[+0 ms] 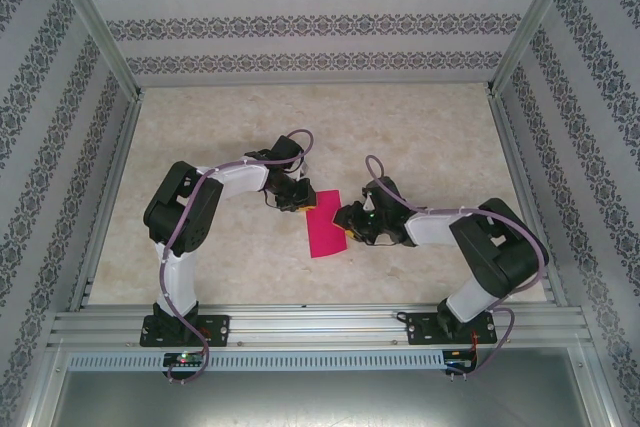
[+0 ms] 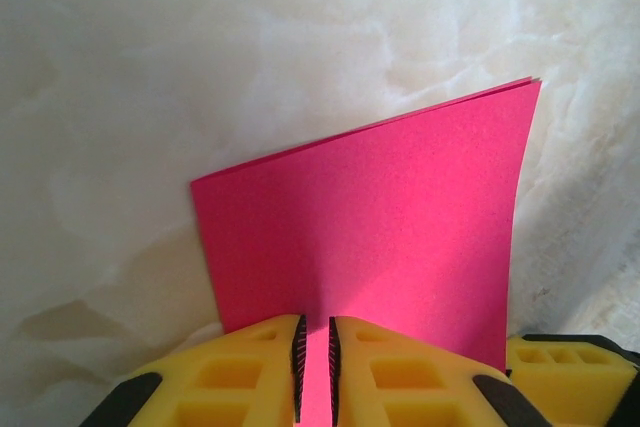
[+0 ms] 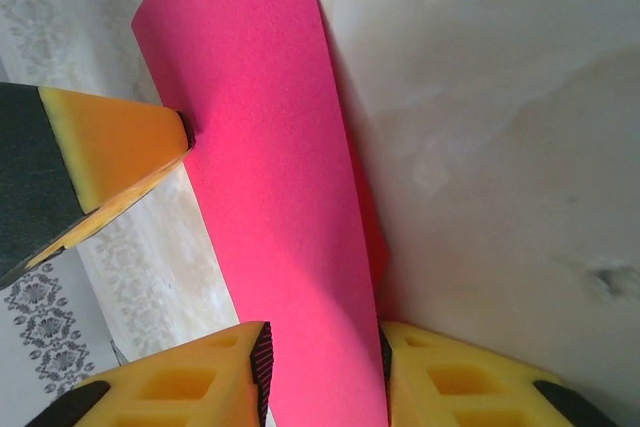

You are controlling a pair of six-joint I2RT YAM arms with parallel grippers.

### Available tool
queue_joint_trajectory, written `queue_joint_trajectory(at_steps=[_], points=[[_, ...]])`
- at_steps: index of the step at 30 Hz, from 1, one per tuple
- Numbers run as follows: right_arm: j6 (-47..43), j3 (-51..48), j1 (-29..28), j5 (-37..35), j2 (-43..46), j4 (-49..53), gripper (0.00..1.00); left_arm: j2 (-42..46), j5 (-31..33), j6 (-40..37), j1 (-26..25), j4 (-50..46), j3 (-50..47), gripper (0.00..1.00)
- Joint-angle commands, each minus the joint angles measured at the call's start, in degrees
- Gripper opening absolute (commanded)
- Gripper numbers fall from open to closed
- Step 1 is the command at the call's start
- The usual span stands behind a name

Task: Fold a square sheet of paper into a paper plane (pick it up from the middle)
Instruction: Third fold the triangle at the center of the table.

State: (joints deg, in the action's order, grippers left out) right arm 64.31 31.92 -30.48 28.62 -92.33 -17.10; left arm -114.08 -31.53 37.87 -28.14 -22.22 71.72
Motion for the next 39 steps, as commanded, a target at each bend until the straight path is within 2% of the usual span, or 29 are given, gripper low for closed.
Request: queue_joint_trajectory(at_steps=[1,8,10,17,24,29,31,34,39], points=[[-1.25,2.32,0.55,2.49,-1.58,-3.60,0.34,1.56,-0.27,-1.38,-0.44,-1.95,-0.73,0.19],[-1.04,2.27,0.85,2.41,-3.45,-3.72,0.23,6.91,0.22,-4.01,-0.42,-1.21,-2.70,0.26],[-0.38,1.93,0.81,1.72,-3.72,-4.01,0.17,9.03,0.49,-4.37,-0.45,-1.02,-3.39,0.31],[5.94,-0.39,0.11,-2.37,-4.69,-11.38,0.06,17.22,1.06,-6.81,-1.37,-0.81,-7.79,0.37],[14.36,-1.06,-3.46,-9.05,-7.05,-19.52,0.07,23.27,5.58,-13.65,-7.43,-2.74,-10.41,0.44],[14.52,-0.40,-3.72,-8.51,-7.64,-18.47,0.12,24.51,8.92,-19.15,-12.34,-5.12,-10.09,0.52],[14.40,-0.82,-3.47,-8.25,-7.44,-18.32,0.19,24.03,10.32,-20.93,-14.45,-6.10,-9.76,0.54],[14.03,-1.24,-3.16,-8.11,-6.81,-17.93,0.23,23.13,11.31,-23.40,-17.26,-7.30,-9.17,0.56],[12.53,-0.95,-2.22,-6.90,-5.84,-15.70,0.24,20.88,14.91,-26.01,-22.53,-8.43,-7.95,0.58]])
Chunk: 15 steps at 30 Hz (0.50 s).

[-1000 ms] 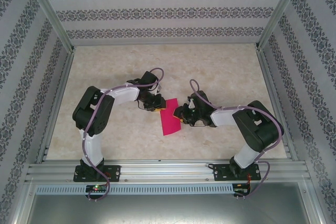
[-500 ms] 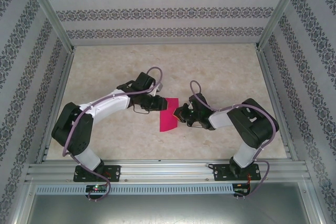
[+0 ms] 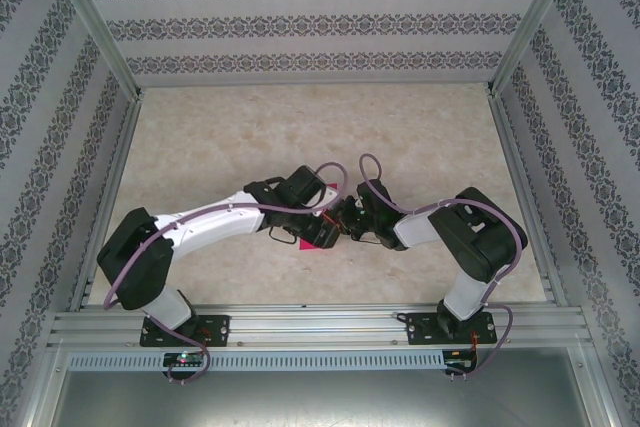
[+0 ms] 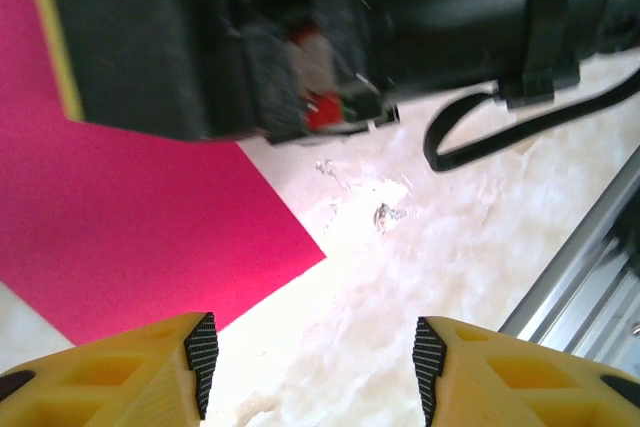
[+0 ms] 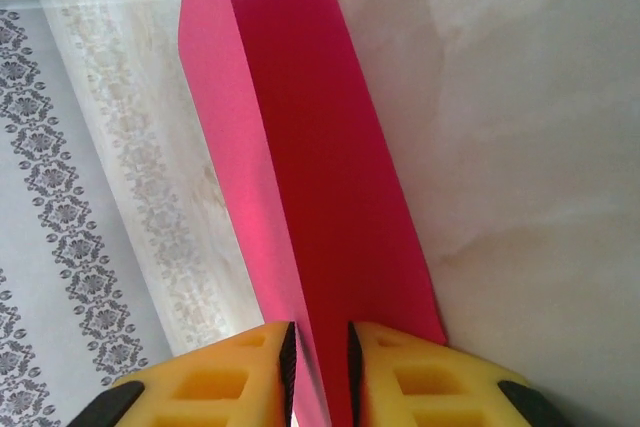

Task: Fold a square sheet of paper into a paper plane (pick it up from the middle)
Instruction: Third fold the triangle at the center of the table.

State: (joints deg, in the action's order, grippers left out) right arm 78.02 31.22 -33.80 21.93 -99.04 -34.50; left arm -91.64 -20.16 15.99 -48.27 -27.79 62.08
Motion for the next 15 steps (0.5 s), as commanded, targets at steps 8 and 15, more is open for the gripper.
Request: queue_joint_trajectory(at_steps=[8,15], points=[[-2.74,0.95,1.81,1.67,1.22,4.35,0.13,-5.97,18.48,-6.06,-9.62,-5.17,3.76,0.59],[-2.51,0.86,2.11,2.19,1.05,4.21,0.13,-6.86,25.73,-6.50,-11.97,-3.26,3.23,0.60]])
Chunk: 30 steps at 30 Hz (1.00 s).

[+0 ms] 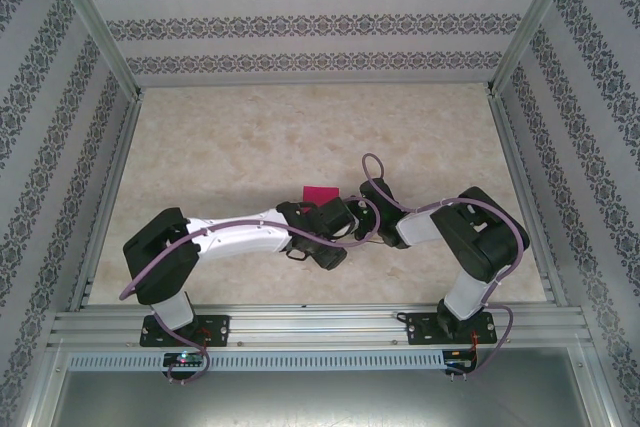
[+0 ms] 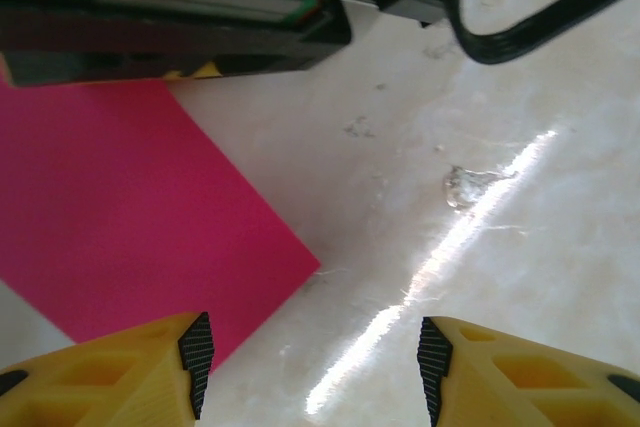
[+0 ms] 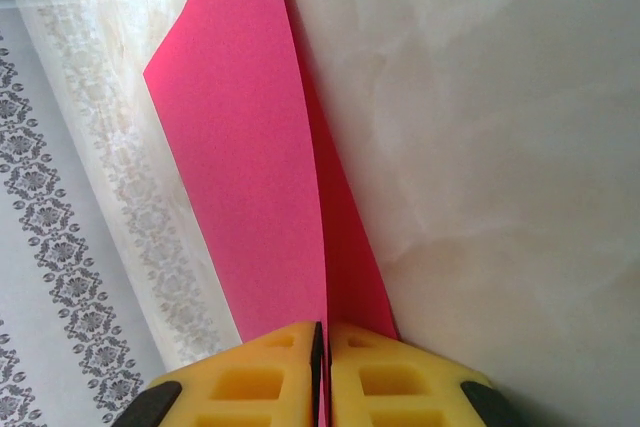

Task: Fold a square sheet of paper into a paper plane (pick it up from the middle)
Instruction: Third fold the triangle at the center of the table.

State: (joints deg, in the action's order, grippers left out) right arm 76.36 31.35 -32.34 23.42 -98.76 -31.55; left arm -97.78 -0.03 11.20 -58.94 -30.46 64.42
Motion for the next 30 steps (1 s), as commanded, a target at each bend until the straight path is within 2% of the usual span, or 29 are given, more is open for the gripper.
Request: queue_joint_trajectory(at_steps=[1,9,24,30], points=[[-0.85,0.80,0.70,0.81,0.68,1.23,0.13,-0.98,5.97,-1.84,-1.39,-0.29,0.91,0.59],[-0.73,0.55,1.03,1.08,0.76,1.26,0.13,-2.04,6.78,-2.15,-1.97,1.64,1.36,0.55],[-1.73,0.20,1.66,1.43,1.53,2.41,0.14,1.53,8.97,-1.23,-1.76,3.22,-0.48,0.01],[-2.85,0.21,1.89,1.19,2.77,4.32,0.14,3.12,5.90,-0.30,0.30,4.12,-1.57,0.00]])
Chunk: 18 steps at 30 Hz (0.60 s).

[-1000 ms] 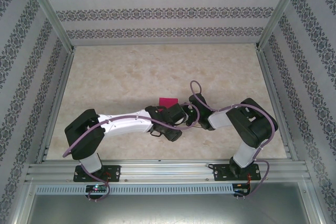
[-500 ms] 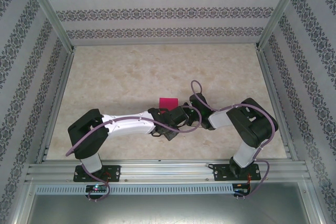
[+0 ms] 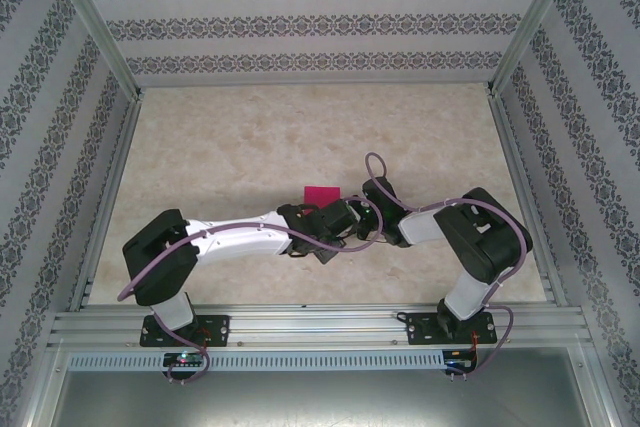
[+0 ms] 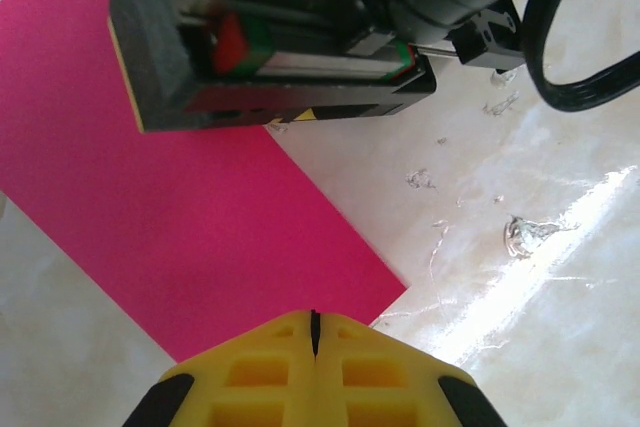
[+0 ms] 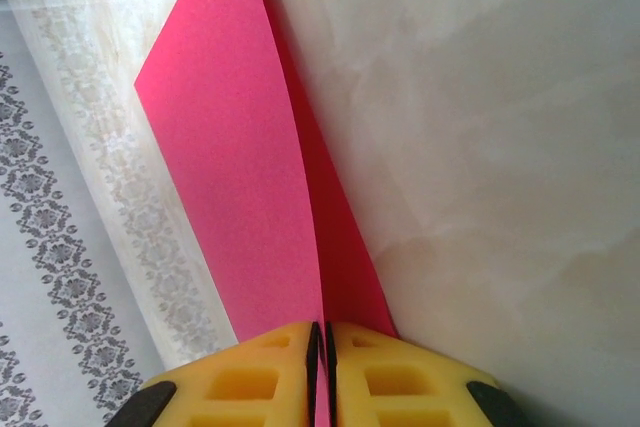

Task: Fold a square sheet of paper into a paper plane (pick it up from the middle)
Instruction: Third fold the triangle at the center of the table.

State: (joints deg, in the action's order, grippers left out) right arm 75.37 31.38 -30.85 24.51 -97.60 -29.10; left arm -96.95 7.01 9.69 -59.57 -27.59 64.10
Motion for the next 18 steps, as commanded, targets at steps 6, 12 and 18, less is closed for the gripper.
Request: queue_joint_trajectory(at_steps=[6,12,18], points=[[-1.77,0.61,0.44,0.74,1.72,1.78,0.11,3.80,-6.68,0.06,1.26,3.18,-3.08,0.24],[-1.06,1.02,0.62,1.21,1.68,1.52,0.10,1.72,-5.14,-0.99,-0.90,4.87,-3.55,0.48],[-0.73,0.79,0.71,1.52,1.45,1.29,0.10,-0.91,2.76,-0.73,-2.30,7.80,-3.93,0.53]])
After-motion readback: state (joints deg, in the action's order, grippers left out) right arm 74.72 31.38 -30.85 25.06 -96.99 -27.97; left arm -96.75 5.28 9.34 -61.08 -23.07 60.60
